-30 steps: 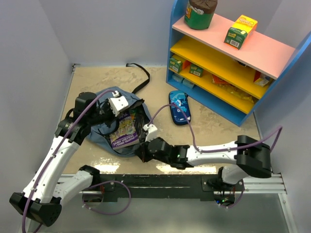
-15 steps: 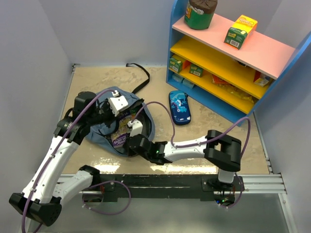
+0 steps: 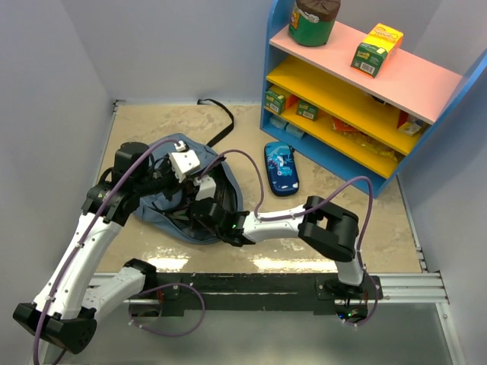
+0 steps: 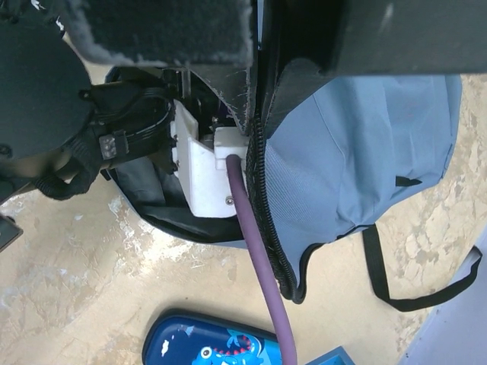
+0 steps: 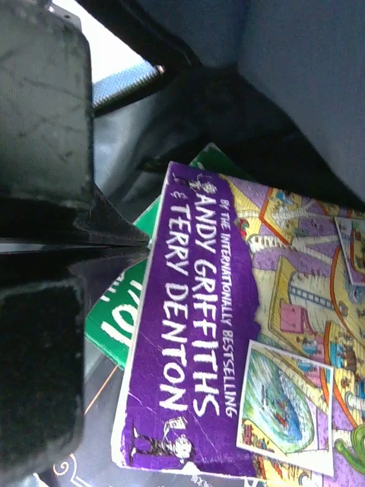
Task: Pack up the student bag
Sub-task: Adjust the book in the student bag.
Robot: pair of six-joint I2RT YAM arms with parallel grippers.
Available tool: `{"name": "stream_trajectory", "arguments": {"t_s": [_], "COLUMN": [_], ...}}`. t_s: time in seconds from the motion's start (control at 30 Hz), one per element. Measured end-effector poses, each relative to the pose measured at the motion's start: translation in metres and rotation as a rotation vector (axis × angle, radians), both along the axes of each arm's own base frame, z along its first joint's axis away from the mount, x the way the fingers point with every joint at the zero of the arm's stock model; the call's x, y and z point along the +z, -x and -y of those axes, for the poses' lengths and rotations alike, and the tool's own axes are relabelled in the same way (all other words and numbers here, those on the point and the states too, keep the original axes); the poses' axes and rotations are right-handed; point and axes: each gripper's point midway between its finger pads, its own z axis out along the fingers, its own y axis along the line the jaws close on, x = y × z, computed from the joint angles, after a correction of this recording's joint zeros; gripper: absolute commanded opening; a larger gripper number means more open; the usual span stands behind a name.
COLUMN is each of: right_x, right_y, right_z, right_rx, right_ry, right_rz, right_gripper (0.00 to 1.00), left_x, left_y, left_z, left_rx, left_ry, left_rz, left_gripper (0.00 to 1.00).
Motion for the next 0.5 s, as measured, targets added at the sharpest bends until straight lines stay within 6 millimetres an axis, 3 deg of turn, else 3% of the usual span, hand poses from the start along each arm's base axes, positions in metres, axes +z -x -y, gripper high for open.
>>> {"name": "stream_trajectory", "arguments": {"t_s": [0.1, 0.13, 0.17, 0.2, 0.27, 0.33, 0.37, 0.43, 0.5], "right_x": [0.003, 0.003, 0.005, 0.010, 0.032, 0.061, 0.077, 0.100, 0.105], "right_y": [0.008, 0.013, 0.018, 0.022, 0.024, 0.017, 0.008, -0.021, -0.059], "right_z": [0.007, 0.018, 0.032, 0.045, 0.068, 0.084, 0.094, 0.120, 0.153], "right_rx": [0.032, 0.041, 0.044, 0.043, 0.013, -0.029, -0.065, -0.164, -0.278], "right_ry": [-0.008, 0.000, 0.010, 0.015, 0.005, -0.026, -0.045, -0.057, -0.037], "right_rz": [0.000, -0.005, -0.008, -0.008, 0.006, 0.027, 0.037, 0.052, 0.051], "right_gripper": [0.42, 0.52, 0.69, 0.75, 0.87, 0.92, 0.99, 0.99, 0.99], "left_x": [0.000, 0.000, -0.001, -0.001, -0.004, -0.008, -0.009, -0.010, -0.009], "left_y": [0.000, 0.000, -0.001, -0.001, -0.001, 0.000, 0.000, 0.000, -0.002], "left_z": [0.000, -0.001, -0.001, -0.001, -0.002, -0.002, -0.002, -0.002, -0.002], "left_rx": [-0.003, -0.004, -0.005, -0.006, -0.006, -0.006, -0.006, -0.006, -0.006], "left_ry": [-0.006, -0.007, -0.012, -0.016, -0.020, -0.022, -0.023, -0.022, -0.020], "left_rz": [0.004, 0.005, 0.010, 0.014, 0.015, 0.011, 0.009, 0.009, 0.017], "left_gripper": [0.00, 0.00, 0.00, 0.00, 0.00, 0.00, 0.00, 0.00, 0.00]}}
